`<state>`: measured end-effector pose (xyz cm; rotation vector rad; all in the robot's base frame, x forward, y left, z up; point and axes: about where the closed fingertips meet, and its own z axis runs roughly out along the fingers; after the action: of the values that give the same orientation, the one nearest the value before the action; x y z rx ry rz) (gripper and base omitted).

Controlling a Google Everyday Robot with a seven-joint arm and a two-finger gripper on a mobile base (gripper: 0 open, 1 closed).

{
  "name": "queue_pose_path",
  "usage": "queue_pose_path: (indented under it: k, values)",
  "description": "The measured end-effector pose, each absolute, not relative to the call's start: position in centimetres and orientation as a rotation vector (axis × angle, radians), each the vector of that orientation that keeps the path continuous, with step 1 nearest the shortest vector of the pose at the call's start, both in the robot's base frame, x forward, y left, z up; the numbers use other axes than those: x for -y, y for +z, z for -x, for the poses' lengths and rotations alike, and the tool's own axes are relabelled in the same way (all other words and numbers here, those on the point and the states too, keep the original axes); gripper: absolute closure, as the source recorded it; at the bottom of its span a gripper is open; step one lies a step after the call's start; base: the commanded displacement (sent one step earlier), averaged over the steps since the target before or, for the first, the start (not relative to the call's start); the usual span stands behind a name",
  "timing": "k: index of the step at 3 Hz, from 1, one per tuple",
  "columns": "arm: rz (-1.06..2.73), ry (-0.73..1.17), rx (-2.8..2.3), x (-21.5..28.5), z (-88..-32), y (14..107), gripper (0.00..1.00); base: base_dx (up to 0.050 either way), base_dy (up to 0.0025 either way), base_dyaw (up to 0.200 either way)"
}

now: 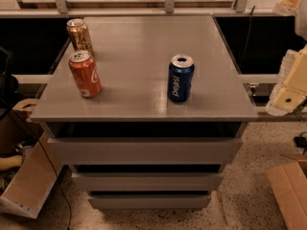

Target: Move pepsi can near coke can

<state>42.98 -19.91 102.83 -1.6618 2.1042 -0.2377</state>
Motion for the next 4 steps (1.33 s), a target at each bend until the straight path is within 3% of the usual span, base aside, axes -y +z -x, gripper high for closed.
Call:
queue_pose_path:
  k: [2, 4]
  values:
    - [1.662, -0.238, -2.104, 19.9, -43.0, 102.8, 0.00, 0.049, -0.00001, 0.000]
    - [1.660, -0.139, -2.041, 18.4, -43.3, 102.3, 0.00, 0.000, 0.00000, 0.000]
